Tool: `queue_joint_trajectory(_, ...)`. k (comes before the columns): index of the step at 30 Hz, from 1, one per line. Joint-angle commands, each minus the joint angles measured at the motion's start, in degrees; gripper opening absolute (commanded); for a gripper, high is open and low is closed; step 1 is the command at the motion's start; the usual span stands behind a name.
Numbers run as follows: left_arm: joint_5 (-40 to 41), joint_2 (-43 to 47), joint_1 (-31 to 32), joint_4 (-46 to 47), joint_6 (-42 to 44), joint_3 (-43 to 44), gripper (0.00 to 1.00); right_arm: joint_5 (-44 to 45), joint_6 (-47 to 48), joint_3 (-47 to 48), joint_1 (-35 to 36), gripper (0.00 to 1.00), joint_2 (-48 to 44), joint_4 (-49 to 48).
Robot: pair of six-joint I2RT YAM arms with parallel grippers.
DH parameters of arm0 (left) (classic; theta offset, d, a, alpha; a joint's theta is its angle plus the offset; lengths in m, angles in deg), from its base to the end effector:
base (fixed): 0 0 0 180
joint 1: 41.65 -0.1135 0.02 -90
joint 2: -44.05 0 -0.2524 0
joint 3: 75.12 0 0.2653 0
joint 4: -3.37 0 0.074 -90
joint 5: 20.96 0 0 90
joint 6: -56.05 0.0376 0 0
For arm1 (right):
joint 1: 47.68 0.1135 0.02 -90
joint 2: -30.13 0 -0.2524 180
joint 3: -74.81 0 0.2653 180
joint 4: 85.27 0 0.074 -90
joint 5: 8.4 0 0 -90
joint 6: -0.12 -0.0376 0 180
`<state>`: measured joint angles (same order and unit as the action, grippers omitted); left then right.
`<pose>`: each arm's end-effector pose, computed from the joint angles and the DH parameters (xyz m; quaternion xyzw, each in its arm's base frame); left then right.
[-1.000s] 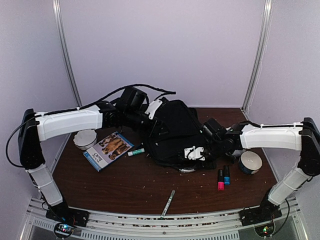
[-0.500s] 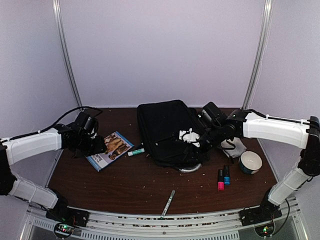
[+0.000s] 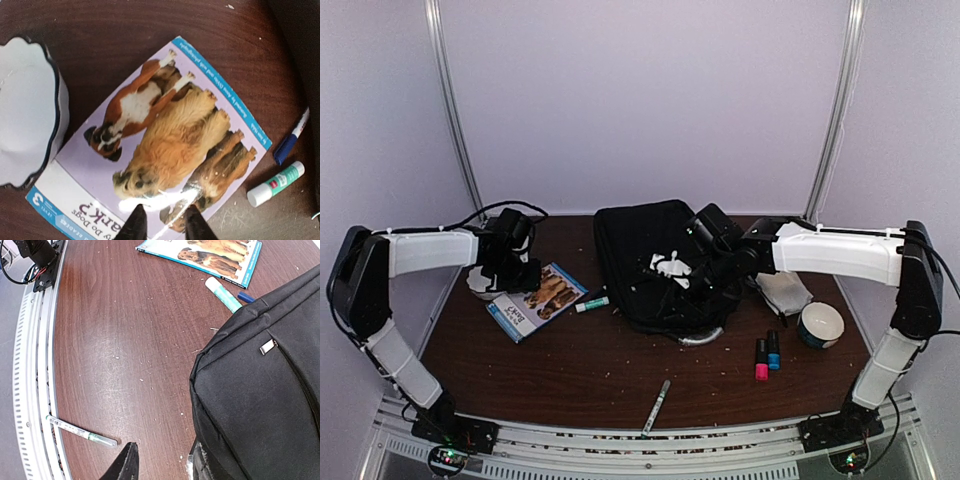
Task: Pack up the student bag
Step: Move the book to the center of the board.
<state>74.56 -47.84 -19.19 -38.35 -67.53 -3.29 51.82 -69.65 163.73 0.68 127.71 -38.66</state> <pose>0.3066 -0.1228 0.1766 -0.1055 0.9630 -0.0732 0.2369 0.2361 0.2936 0.2361 -0.5831 0.7188 0.3080 0.2202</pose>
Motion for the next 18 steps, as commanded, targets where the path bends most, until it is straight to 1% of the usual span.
queue_joint_trajectory(1, 3.1, -7.3, -1.3, -1.9, 6.7, 9.2, 0.19, -0.1, -1.9, 0.4, 0.4, 0.37, -0.4, -1.9)
queue_joint_trajectory(2, 3.5, -9.1, -1.7, -2.3, 7.1, 10.7, 0.06, 0.0, -2.0, 0.0, 0.5, 0.37, -0.5, -2.0)
queue_joint_trajectory(3, 3.8, -10.7, -1.9, -2.7, 7.7, 12.3, 0.00, 0.0, -2.1, -0.2, 0.5, 0.37, -0.5, -2.1)
queue_joint_trajectory(7, 6.0, -15.9, -2.3, -5.3, 9.5, 17.1, 0.00, -0.5, -1.9, -0.8, 0.6, 0.37, -1.3, -2.1)
queue_joint_trajectory(10, 10.5, -18.5, -2.7, -6.0, 10.2, 20.4, 0.00, -0.6, -2.0, -1.2, 1.0, 0.38, -2.0, -2.8)
queue_joint_trajectory(15, 15.5, -24.5, -4.0, -8.9, 11.7, 27.6, 0.00, -0.4, -2.0, -0.4, 1.6, 0.38, -0.9, -1.9)
queue_joint_trajectory(18, 15.7, -27.7, -4.7, -10.4, 12.5, 30.5, 0.00, -0.7, -2.0, -0.6, 1.8, 0.38, -0.8, -2.0)
